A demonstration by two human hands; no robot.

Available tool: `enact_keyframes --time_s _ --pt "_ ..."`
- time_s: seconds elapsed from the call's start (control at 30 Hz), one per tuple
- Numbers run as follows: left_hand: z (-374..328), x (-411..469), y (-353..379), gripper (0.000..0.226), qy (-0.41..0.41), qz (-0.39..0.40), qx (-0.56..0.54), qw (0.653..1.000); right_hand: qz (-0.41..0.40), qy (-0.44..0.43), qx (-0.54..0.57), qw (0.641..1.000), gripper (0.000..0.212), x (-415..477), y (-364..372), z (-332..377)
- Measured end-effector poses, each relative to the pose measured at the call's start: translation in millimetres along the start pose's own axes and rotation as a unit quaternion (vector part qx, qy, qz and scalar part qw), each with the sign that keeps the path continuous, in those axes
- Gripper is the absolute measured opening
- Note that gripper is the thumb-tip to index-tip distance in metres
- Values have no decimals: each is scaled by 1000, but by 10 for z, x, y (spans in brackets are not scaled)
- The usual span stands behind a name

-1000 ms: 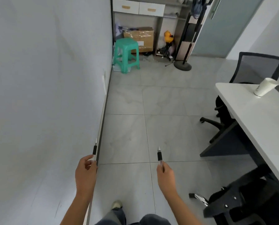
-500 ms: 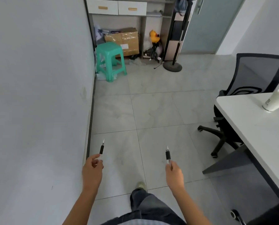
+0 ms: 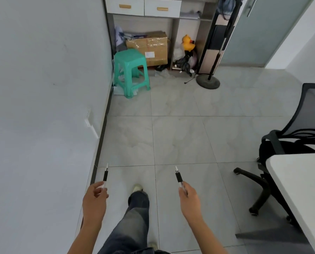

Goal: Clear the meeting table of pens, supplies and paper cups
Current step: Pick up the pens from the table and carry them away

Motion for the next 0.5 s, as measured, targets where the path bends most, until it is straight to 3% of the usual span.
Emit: enact_keyframes --time_s 0.1,0.3,0.5 --pt "-214 468 241 26 -11 -7 -3 1000 2 -1 -30 1000 20 547 38 169" --pt "-1013 1617 634 26 4 -19 -36 999 2 -32 -97 995 28 1712 122 857" --pt "-1692 2587 1034 25 31 -5 -52 998 -13 -45 -93 995 8 2732 312 1478"
Point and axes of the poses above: each hand's wrist, its own x-axis towards the middle knuckle, its own y-axis out of the palm, z = x × y, the point moved 2 cm from there along x, towards the middle knuckle, and after that the axes turned 1 degree about -y, right-handed, at the moved point
